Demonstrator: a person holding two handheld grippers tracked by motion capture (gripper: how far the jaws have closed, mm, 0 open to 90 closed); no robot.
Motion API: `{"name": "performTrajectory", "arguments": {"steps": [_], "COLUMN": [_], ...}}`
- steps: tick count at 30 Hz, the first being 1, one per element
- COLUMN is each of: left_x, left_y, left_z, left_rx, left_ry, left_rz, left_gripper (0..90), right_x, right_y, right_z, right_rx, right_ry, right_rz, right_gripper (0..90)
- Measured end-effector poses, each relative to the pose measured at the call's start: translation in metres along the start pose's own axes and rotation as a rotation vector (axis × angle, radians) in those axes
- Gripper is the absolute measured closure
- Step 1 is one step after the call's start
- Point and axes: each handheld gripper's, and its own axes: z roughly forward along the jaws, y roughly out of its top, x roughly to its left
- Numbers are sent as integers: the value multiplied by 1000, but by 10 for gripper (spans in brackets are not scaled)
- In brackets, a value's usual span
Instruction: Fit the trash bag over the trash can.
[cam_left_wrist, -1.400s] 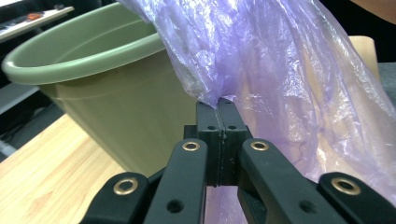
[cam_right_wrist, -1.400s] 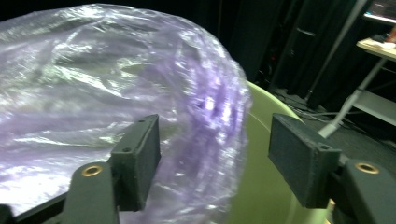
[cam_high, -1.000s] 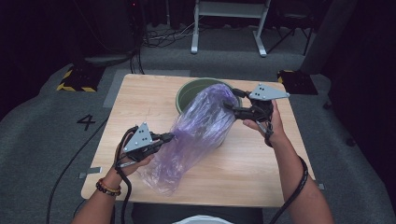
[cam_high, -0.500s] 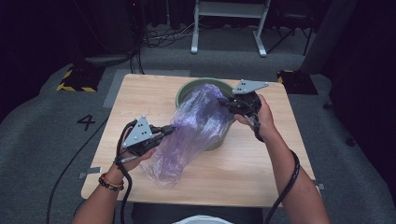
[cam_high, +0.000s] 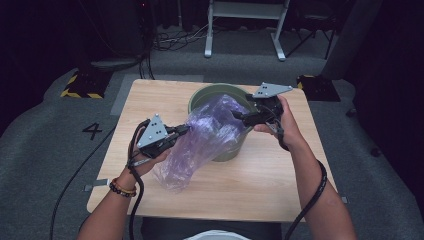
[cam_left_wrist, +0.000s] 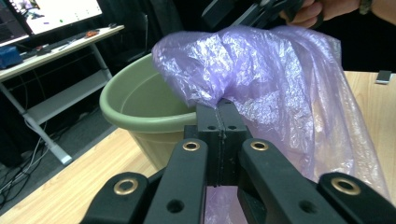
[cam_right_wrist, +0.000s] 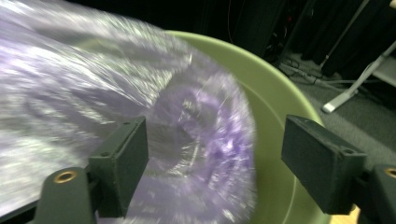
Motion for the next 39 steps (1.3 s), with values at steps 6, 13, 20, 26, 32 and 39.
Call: {"name": "performTrajectory", "arguments": {"steps": [6, 13, 20, 26, 32, 39], "left_x": [2, 0, -5, -8, -10, -8], "left_y": [2, 5, 7, 7, 8, 11], "left_z": [0, 4, 10, 18, 25, 29], "left_rx": [-1, 1, 9, 15, 20, 25], "left_ry": [3, 5, 4, 3, -3, -5], "left_rz": [-4, 6, 8, -3, -6, -2], "left_gripper": [900, 900, 900, 900, 900, 900], "right_x": [5, 28, 50, 72, 85, 81], "right_y": [3, -8, -30, -44, -51, -45], "right_z": [-17, -34, -51, -57, -41, -33], "right_rx": [-83, -158, -210, -246, -248, -230], "right_ry": [44, 98, 121, 150, 125, 106], "right_rz": [-37, -65, -85, -133, -162, -168], "right_gripper": [341, 332, 316, 305, 464, 749]}}
